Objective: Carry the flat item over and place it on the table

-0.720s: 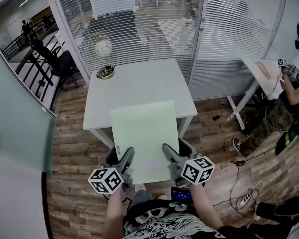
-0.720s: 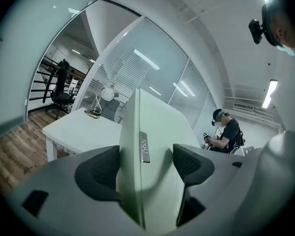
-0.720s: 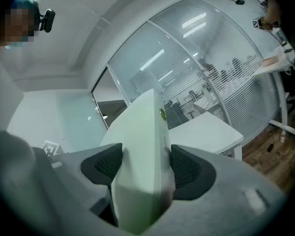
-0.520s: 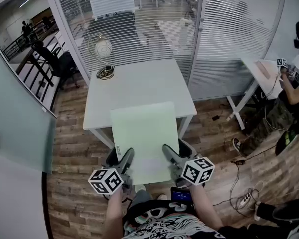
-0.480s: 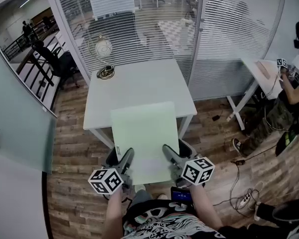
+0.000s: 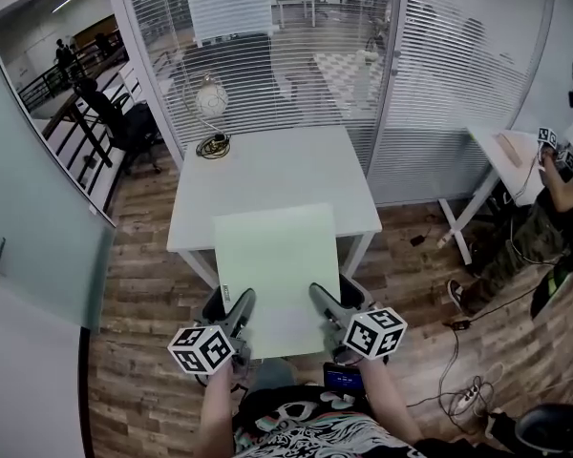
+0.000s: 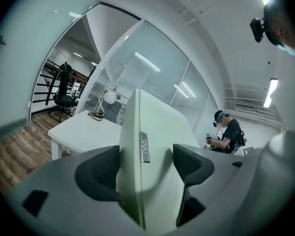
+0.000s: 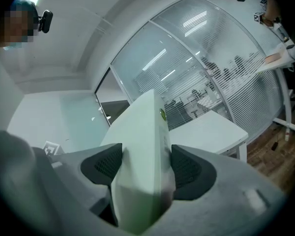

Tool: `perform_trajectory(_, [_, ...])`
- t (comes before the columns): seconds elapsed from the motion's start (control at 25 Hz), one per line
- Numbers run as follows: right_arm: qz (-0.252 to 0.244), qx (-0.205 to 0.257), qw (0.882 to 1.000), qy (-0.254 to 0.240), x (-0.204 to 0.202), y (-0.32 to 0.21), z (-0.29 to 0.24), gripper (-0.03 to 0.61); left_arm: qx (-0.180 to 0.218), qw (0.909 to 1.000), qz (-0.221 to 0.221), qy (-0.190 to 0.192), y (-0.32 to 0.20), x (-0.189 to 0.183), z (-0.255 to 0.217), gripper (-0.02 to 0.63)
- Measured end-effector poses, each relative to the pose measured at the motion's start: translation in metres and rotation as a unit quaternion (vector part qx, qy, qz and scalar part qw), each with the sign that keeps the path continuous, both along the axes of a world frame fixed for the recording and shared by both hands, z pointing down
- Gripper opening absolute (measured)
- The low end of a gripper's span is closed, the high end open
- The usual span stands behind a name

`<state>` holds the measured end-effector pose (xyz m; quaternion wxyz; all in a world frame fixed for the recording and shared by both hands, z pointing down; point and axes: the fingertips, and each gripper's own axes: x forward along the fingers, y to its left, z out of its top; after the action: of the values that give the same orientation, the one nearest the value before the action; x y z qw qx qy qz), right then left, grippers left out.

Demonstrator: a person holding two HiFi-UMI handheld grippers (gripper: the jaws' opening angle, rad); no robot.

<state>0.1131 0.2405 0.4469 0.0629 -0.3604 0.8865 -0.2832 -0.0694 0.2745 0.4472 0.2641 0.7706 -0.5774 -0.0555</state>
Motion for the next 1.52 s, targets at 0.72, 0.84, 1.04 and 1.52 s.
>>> perform_trajectory(0.72, [0.001, -0.047, 0.999, 0.019, -0.041, -0.176, 0.042, 0.296, -0.039, 0.999, 0.005, 0.021, -0.177, -0.041, 0.045, 0.319])
perform_trajectory(0.84, [0.007, -0.06, 0.998, 0.03, -0.051, -0.226, 0.05, 0.296, -0.053, 0.9982, 0.008, 0.026, -0.228, -0.051, 0.055, 0.319])
perform_trajectory(1.04, [0.013, -0.083, 0.996, 0.037, -0.072, -0.295, 0.063, 0.296, -0.077, 0.9965, 0.013, 0.03, -0.299, -0.071, 0.069, 0.321])
perform_trajectory(1.52, [0.036, -0.085, 0.995, 0.039, -0.088, -0.384, 0.058, 0.296, -0.075, 0.9956, 0.037, 0.041, -0.397, -0.089, 0.067, 0.32])
